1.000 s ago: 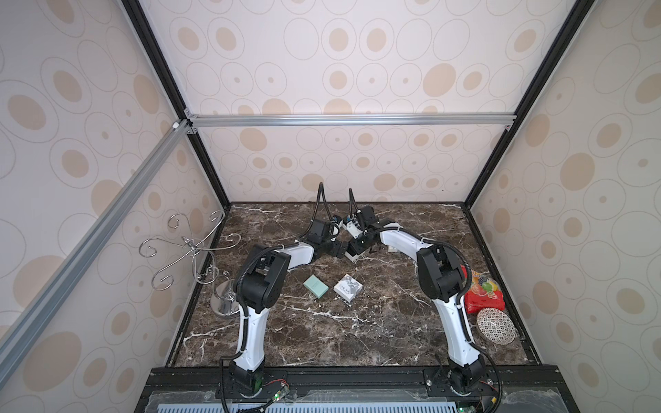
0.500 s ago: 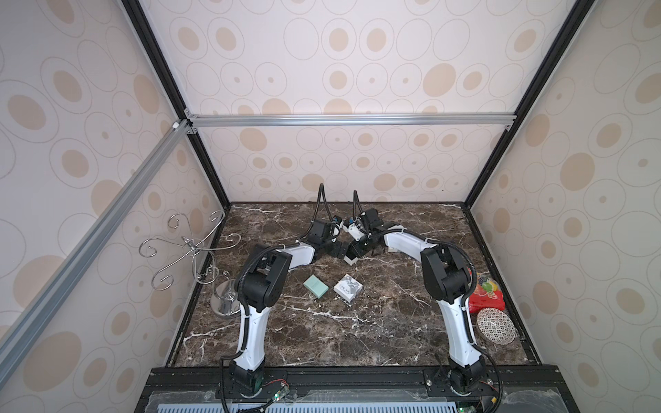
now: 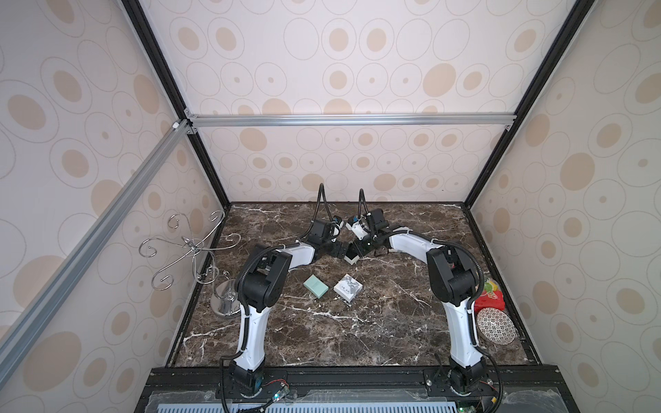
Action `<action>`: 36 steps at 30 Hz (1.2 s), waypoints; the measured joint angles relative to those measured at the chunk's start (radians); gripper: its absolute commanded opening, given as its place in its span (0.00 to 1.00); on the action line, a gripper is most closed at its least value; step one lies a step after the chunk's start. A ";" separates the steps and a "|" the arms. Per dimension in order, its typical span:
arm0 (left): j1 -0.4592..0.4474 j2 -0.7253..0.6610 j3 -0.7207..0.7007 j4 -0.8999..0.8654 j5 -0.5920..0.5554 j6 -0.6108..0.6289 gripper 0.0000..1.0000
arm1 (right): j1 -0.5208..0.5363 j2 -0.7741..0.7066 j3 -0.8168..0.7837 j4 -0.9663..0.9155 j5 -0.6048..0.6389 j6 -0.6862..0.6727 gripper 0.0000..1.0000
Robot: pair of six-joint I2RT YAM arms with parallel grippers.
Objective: Take the rings out of the lift-off lid box
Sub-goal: Take out the ring from the jewelry box.
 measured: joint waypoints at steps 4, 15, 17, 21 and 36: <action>0.000 0.000 0.000 0.001 0.000 0.000 1.00 | -0.008 -0.013 -0.027 0.037 -0.016 0.016 0.00; 0.000 0.000 0.000 0.007 -0.001 0.000 1.00 | -0.038 -0.053 -0.111 0.160 -0.079 0.074 0.00; 0.000 0.000 0.000 0.007 -0.002 0.000 1.00 | -0.042 -0.053 -0.119 0.181 -0.094 0.088 0.00; 0.000 0.000 0.000 0.006 -0.004 0.000 1.00 | -0.050 -0.053 -0.129 0.209 -0.124 0.108 0.00; 0.002 0.000 0.000 0.006 -0.008 0.001 1.00 | -0.066 -0.057 -0.176 0.315 -0.182 0.159 0.00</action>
